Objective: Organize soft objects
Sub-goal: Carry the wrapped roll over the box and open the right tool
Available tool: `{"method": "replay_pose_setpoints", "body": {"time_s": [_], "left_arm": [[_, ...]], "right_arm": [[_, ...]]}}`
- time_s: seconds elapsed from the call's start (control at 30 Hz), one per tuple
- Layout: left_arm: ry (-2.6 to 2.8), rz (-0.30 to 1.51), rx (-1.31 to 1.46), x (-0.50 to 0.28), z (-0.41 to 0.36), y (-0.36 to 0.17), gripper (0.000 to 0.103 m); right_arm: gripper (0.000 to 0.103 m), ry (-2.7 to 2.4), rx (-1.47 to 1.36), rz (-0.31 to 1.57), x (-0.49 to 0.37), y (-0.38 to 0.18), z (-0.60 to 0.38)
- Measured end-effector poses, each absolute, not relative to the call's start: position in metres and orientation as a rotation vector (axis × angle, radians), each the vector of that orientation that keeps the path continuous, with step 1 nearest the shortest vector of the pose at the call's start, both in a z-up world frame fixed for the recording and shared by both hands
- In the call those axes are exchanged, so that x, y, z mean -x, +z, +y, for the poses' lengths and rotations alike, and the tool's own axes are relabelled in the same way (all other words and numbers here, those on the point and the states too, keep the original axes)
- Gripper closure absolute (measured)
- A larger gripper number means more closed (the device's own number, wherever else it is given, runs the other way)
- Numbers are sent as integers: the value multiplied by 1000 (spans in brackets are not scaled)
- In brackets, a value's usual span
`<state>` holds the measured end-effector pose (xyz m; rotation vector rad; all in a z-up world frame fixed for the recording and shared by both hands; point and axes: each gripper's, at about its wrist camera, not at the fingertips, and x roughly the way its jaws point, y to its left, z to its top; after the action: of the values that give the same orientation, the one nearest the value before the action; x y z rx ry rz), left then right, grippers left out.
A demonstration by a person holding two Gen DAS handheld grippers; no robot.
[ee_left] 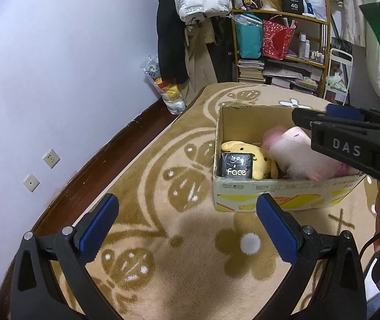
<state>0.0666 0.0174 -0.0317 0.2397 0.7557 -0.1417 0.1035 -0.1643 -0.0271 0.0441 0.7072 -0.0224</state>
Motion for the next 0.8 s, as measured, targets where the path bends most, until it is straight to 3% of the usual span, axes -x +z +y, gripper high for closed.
{"method": "replay_pose_setpoints", "body": {"time_s": [0.03, 0.17, 0.23, 0.3, 0.47, 0.6, 0.8], "left_arm": [[-140, 754, -237, -66, 18, -31, 1], [-138, 749, -222, -66, 22, -28, 1], [-136, 747, -217, -65, 23, -27, 1], [-137, 740, -214, -63, 23, -24, 1], [-139, 707, -217, -55, 24, -15, 1], [-141, 681, -217, -48, 23, -8, 1], [-162, 646, -183, -36, 26, 2, 1]], "right_arm": [[35, -28, -42, 697, -102, -25, -165], [32, -38, -59, 684, -95, -17, -172], [19, -47, -64, 671, -89, -13, -176], [14, -60, -62, 653, -83, -10, -178], [12, -76, -58, 644, -66, -4, -188], [1, -83, -71, 625, -47, 1, -193], [0, -89, -96, 604, -20, 4, -200]]}}
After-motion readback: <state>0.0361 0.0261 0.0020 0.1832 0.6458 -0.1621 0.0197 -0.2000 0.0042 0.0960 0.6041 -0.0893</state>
